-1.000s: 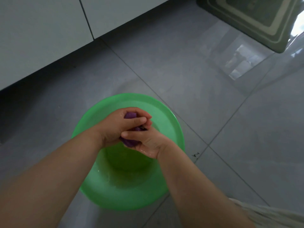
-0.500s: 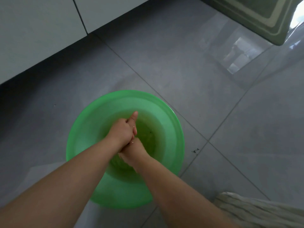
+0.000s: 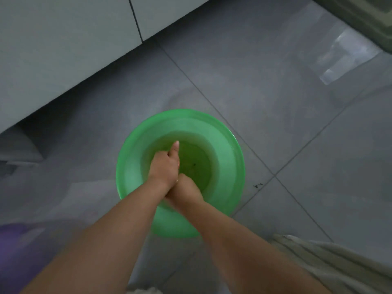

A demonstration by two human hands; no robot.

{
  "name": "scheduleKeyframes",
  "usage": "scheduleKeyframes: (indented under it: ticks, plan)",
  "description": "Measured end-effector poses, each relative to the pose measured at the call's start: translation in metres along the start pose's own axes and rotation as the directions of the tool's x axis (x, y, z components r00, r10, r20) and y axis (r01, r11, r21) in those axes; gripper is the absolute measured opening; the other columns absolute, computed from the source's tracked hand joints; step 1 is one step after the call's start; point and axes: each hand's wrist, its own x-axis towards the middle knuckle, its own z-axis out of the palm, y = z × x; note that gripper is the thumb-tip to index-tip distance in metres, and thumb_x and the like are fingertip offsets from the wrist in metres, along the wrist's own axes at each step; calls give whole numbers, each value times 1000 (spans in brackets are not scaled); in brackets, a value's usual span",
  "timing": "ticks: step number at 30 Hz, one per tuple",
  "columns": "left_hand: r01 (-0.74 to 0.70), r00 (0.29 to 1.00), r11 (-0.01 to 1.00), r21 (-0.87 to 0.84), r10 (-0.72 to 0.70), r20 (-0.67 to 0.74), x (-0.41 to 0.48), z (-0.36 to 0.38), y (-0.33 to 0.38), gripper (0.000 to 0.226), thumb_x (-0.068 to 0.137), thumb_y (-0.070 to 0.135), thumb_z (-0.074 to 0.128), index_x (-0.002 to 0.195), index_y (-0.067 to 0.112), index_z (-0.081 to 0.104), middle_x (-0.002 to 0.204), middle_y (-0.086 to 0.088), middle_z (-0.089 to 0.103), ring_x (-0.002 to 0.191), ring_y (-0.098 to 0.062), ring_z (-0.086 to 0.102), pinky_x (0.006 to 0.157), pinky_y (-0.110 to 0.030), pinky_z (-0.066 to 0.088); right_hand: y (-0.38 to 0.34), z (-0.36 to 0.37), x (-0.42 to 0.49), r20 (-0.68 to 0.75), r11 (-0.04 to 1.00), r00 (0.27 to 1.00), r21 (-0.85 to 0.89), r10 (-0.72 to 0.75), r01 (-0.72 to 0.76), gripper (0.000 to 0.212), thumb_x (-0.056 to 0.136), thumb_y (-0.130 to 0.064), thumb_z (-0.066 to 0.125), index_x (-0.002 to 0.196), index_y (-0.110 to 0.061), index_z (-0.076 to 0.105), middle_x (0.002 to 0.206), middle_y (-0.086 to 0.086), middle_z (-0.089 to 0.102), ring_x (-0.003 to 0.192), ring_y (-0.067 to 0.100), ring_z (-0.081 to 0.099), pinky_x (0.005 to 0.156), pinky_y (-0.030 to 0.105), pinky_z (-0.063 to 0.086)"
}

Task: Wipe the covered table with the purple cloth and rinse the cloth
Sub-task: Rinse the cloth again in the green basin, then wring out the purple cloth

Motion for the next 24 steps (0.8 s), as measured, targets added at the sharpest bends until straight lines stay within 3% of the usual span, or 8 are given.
scheduleKeyframes:
  ticks: [5, 8, 11, 14, 18, 21, 22, 24]
  plan:
    - [130, 986, 978, -163, -145, -81, -49, -43, 57, 58, 94, 41, 37, 45, 11, 38, 45, -6, 41, 53, -26, 43, 61, -34, 36, -54, -51, -70, 61, 992, 998, -126, 4, 4, 30, 90, -24, 46, 110, -8, 63, 112, 17, 65, 106, 34, 59, 80, 35, 48]
    - [164, 978, 921, -353, -200, -66, -88, -79, 108, 60, 93, 41, 39, 40, 15, 39, 32, 0, 40, 37, -20, 41, 51, -29, 35, -92, -94, -117, 45, 994, 999, -112, 25, -20, 29, 89, -26, 47, 104, -7, 64, 107, 18, 66, 102, 35, 61, 77, 34, 48]
    - [216, 965, 869, -446, -259, -39, -141, -117, 154, 56, 92, 40, 42, 43, 16, 51, 38, 3, 52, 47, -17, 49, 55, -28, 42, -126, -133, -168, 41, 989, 999, 141, 32, -37, 37, 82, -26, 62, 112, -7, 53, 110, 15, 64, 101, 31, 60, 78, 31, 46]
    - [243, 950, 737, -631, -314, -1, -206, -158, 207, 33, 92, 21, 46, 60, 16, 54, 51, 3, 54, 49, -9, 51, 45, -15, 43, -157, -181, -232, 79, 902, 995, 432, -63, 23, 60, 71, -4, 73, 124, -6, 45, 114, 12, 62, 99, 21, 59, 85, 29, 45]
    - [137, 989, 834, -535, -141, 33, -281, -203, 255, 23, 88, 2, 43, 74, 17, 54, 74, -7, 53, 70, -18, 50, 59, -18, 43, -190, -205, -323, 100, 839, 990, 543, -103, 32, 50, 60, -16, 76, 108, -10, 63, 89, 1, 61, 85, 10, 55, 81, 36, 48]
    - [-26, 990, 935, -353, 72, 119, -327, -232, 291, 11, 74, 21, 66, 80, 21, 57, 76, -11, 57, 72, -21, 54, 54, -6, 42, -207, -217, -389, 56, 702, 989, 710, -134, 55, 55, 56, -16, 74, 103, 7, 58, 77, -21, 66, 76, -10, 56, 76, 13, 46]
    - [-81, 972, 948, -307, 144, 186, -343, -240, 305, 17, 70, 23, 71, 82, 21, 59, 70, -5, 60, 68, -13, 58, 51, -3, 40, -215, -229, -418, -13, 702, 986, 701, -164, 126, 56, 64, -8, 70, 108, 20, 49, 79, -26, 66, 79, -13, 56, 76, 9, 46]
    - [-241, 906, 943, -228, 303, 296, -378, -249, 336, 18, 73, 21, 70, 80, 36, 62, 58, 9, 64, 60, 13, 57, 55, 2, 40, -221, -247, -482, -97, 688, 979, 700, -177, 194, 54, 77, -9, 65, 124, 8, 45, 82, -31, 62, 84, -15, 54, 74, 3, 45]
